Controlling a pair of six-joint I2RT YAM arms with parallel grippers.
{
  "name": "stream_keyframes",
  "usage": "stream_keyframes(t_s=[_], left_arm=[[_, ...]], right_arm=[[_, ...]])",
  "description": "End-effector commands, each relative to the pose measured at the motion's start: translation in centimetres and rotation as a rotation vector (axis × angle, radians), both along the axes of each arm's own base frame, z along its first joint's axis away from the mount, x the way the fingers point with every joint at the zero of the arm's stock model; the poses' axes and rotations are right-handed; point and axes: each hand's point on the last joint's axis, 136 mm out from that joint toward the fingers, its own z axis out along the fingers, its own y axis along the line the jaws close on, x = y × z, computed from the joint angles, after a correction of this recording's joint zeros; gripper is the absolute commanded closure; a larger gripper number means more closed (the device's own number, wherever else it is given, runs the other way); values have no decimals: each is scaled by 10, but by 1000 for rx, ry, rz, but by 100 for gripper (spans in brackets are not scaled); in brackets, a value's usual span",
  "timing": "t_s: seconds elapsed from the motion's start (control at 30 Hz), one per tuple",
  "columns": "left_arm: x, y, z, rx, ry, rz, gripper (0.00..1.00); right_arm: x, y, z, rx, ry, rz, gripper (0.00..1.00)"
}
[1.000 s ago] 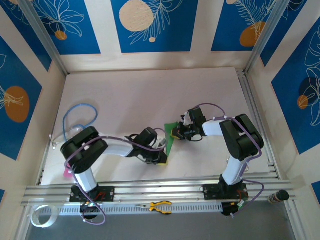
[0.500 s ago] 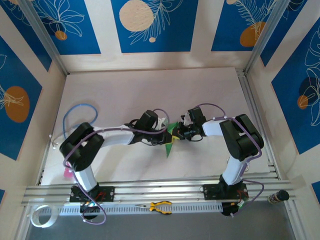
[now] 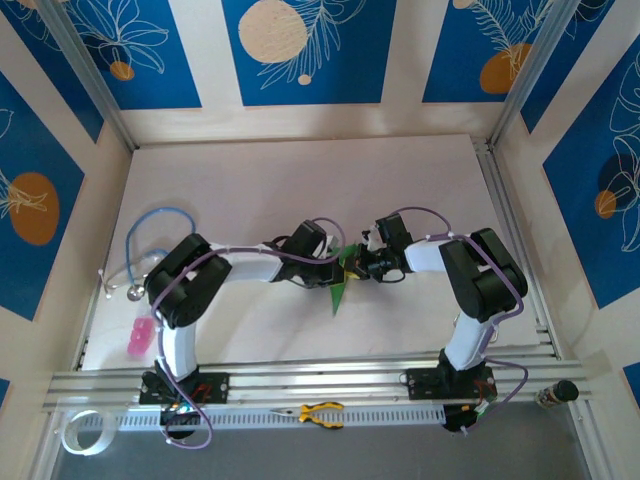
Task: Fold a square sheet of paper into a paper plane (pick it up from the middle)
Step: Fold the wing for the fifth time at the center of the table.
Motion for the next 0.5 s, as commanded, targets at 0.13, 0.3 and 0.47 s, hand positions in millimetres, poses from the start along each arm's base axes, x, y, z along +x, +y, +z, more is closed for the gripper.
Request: stream_keyframes(t_s=[0.13, 0.3, 0.47], left_arm=[[-15, 33, -42, 170, 55, 1, 100], [-33, 47, -57, 224, 89, -44, 100], [-53, 55, -64, 218, 100, -108, 100]], right_arm=[[-7, -14, -18, -90, 60, -45, 98], [1, -15, 3, -73, 12, -53, 97], [7, -23, 28, -62, -57, -66, 95]])
